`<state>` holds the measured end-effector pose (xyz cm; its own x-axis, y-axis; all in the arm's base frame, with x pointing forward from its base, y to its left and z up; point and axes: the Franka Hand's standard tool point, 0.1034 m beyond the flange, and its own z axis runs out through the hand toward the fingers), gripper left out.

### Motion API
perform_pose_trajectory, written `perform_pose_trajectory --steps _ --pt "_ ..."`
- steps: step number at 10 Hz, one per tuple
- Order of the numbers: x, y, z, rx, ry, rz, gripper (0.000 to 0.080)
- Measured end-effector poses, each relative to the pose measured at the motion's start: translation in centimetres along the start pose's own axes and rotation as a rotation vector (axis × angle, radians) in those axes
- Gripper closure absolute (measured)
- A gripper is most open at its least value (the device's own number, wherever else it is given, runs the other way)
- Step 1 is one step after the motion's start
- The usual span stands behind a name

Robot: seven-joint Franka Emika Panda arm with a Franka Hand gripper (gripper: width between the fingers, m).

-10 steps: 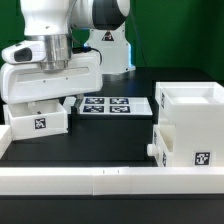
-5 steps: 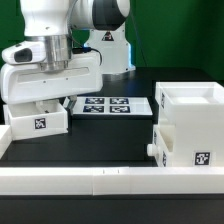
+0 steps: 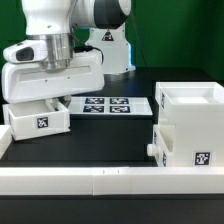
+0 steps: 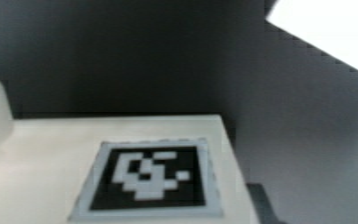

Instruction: Assemble drawer

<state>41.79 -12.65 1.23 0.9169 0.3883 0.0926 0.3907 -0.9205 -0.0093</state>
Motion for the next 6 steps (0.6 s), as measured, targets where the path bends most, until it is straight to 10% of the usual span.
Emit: perform_pose_trajectory --steps 6 --pt "6.5 -4.5 -5.6 0.002 0.022 -0.034 0.0761"
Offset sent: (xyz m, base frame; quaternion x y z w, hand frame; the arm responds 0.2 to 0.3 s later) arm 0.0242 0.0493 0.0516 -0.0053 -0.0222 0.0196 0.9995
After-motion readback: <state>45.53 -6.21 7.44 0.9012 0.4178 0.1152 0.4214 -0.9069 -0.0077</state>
